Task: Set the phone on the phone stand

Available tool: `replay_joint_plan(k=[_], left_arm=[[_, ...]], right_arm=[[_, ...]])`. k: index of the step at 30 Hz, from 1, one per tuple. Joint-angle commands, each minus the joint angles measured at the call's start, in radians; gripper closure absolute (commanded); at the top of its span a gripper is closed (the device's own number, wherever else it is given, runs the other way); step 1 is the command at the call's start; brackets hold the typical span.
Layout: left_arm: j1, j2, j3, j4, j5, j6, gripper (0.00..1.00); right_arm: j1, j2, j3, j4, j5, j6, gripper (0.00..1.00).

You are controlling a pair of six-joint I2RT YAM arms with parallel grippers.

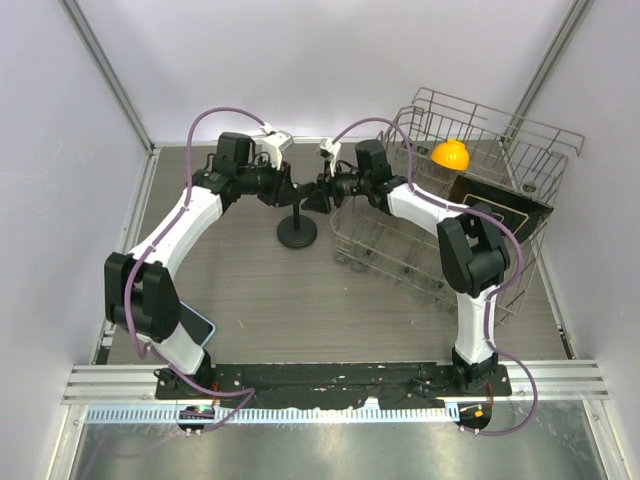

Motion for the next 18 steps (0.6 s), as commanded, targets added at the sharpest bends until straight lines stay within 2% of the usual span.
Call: replay_joint_plan(k=[1, 2, 7, 10, 12, 13, 15, 16, 18], left_arm=[[-0.001, -0.053, 0.001, 0.094, 0.052, 0.014, 1.00], [-0.001, -0.056, -0.005, 0.099, 0.052, 0.013, 1.00], [-0.002, -0.065, -0.008, 0.094, 0.069, 0.014, 1.00], [-0.004, -0.067, -0.010, 0.083, 0.079, 0.014, 1.00], [-0.004, -0.062, 0.009, 0.059, 0.078, 0.005, 1.00], [-0.004, -0.056, 0.016, 0.050, 0.082, 0.000, 1.00], [-0.004, -0.054, 0.029, 0.039, 0.085, -0.012, 1.00], [-0.004, -0.050, 0.030, 0.039, 0.076, -0.023, 1.00], [-0.004, -0.053, 0.020, 0.065, 0.041, -0.072, 0.99]], right_arm=[[0.010, -0.101, -0.050, 0.169, -0.021, 0.017, 0.39], [0.012, -0.107, -0.053, 0.172, -0.012, 0.015, 0.32], [0.018, -0.115, -0.048, 0.164, 0.014, -0.011, 0.28], [0.018, -0.121, -0.044, 0.167, 0.005, -0.011, 0.30], [0.024, -0.112, -0.025, 0.155, -0.010, -0.020, 0.37], [0.029, -0.109, -0.022, 0.142, -0.012, -0.024, 0.47], [0.035, -0.110, -0.025, 0.141, -0.006, -0.032, 0.57], [0.038, -0.110, -0.025, 0.140, -0.009, -0.032, 0.68], [0.041, -0.110, -0.024, 0.137, -0.015, -0.032, 0.81]])
